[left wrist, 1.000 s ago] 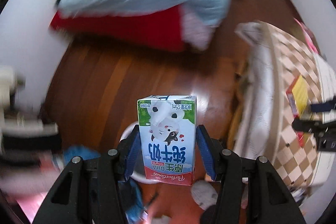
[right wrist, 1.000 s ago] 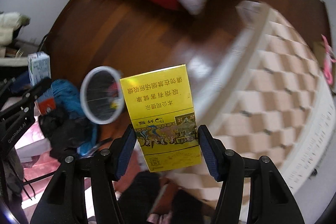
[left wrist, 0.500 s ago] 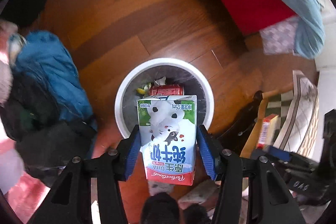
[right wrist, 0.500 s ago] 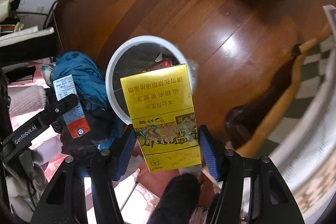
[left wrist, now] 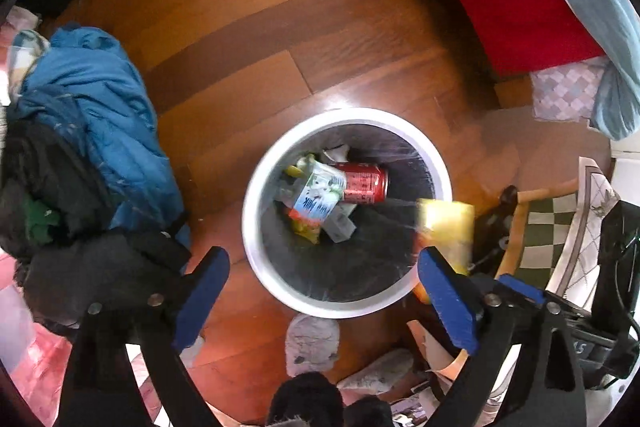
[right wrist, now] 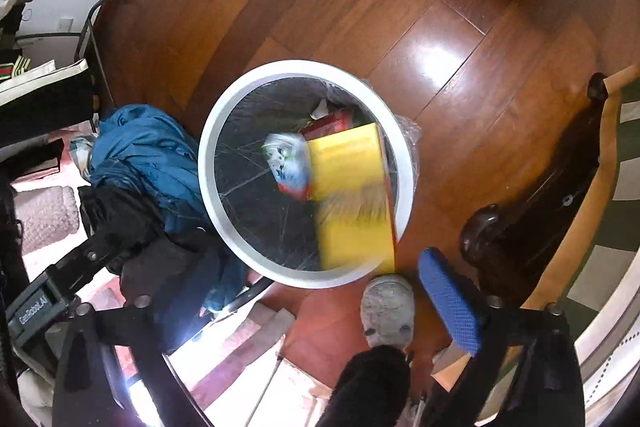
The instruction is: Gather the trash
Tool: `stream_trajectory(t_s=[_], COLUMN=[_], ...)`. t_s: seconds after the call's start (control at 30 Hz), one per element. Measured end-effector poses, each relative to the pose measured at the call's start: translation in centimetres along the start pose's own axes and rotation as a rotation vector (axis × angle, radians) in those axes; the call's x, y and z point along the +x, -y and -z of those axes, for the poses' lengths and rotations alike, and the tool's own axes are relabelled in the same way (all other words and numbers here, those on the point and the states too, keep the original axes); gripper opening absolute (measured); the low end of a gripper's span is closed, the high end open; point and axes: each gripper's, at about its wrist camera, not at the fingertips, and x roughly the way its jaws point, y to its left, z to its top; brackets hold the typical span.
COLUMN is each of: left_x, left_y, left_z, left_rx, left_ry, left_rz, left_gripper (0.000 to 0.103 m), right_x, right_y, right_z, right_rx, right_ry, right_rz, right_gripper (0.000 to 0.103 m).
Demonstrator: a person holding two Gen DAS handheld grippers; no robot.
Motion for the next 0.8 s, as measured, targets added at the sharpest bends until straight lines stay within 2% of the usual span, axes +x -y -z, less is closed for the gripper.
stream_trajectory(t_s=[0.2,0.37,0.47,0.8], left_x=[-4.4,-9.5,-12.5,-25.0], left_y=[0.8,2.2,3.2,7.9], left_z=[2.5,5.5,7.4,14.5], left_rx=[0.066,0.117,0.137,0.208], left_ry=[0.104,0.178,0.2,0.24], left_rz=[-0.171,-0.248,-0.256,-0.214], left_gripper=[0.097,0.097,0.097,0.097], right_x=[-3.9,-9.2,-13.0,-28.5], right_y=[-1.6,-2.5,-2.7,-1.6], right_z=[2.5,6.7,9.5,19.3], right_rx=[-0.074,-0.117,-0.119,-0.103], right_ry=[0.08,0.154,0.196,0.284], right_rz=[0.123,0.197,0.213,0.15], right_gripper=[0.102,0.102,0.102,0.102])
